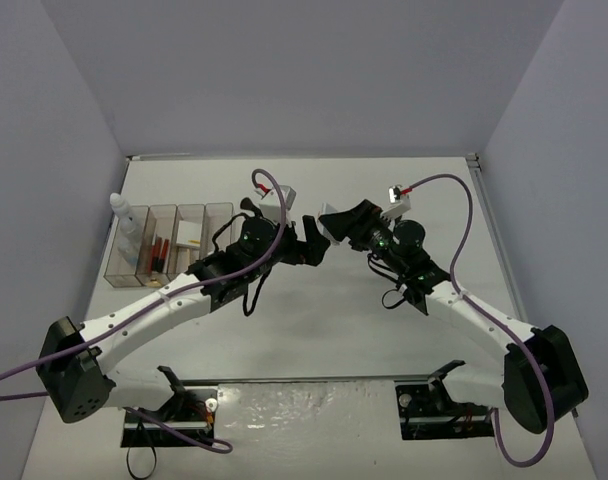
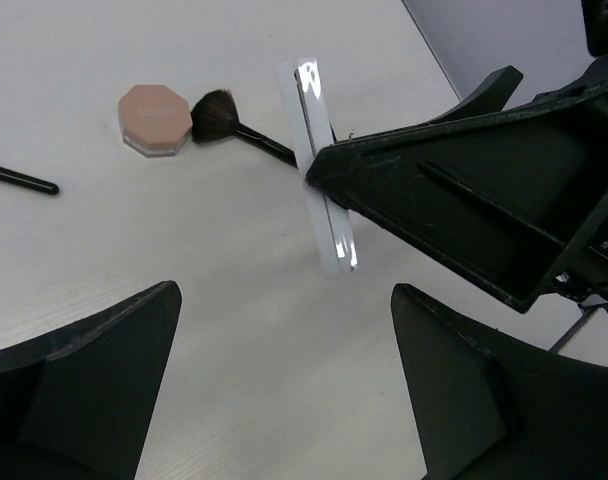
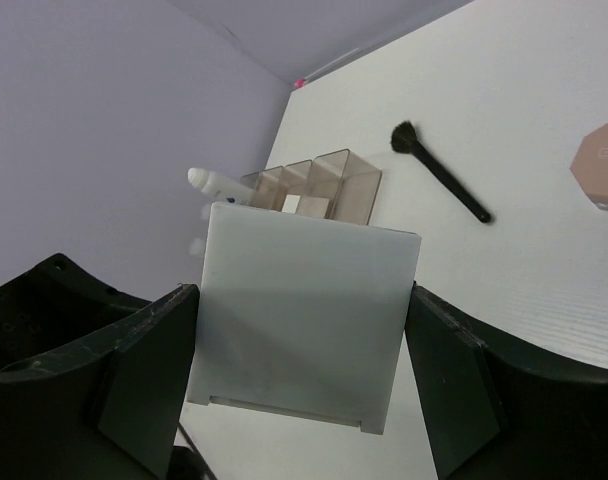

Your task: Organize the makeup

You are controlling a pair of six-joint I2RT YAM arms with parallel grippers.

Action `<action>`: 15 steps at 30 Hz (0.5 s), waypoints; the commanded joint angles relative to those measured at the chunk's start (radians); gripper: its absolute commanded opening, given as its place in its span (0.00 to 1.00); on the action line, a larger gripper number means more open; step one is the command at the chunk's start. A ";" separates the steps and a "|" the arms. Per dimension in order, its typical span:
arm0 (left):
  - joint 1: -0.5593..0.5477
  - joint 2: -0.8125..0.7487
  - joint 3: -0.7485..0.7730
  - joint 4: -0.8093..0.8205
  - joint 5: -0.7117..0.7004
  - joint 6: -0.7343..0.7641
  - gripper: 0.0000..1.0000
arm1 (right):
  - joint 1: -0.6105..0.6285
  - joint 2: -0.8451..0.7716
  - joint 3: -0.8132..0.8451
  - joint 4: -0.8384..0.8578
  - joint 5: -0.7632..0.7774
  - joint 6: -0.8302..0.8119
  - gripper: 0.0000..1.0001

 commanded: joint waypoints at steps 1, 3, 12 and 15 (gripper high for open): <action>-0.038 0.019 0.072 0.087 -0.100 0.015 0.80 | 0.034 0.011 0.014 0.166 0.010 0.052 0.17; -0.051 0.026 0.074 0.093 -0.136 0.022 0.77 | 0.046 0.017 0.009 0.178 0.018 0.063 0.17; -0.082 0.022 0.035 0.207 -0.224 0.059 0.63 | 0.085 0.038 -0.001 0.216 0.049 0.116 0.18; -0.087 0.012 0.018 0.236 -0.252 0.078 0.51 | 0.089 0.042 -0.004 0.230 0.044 0.150 0.18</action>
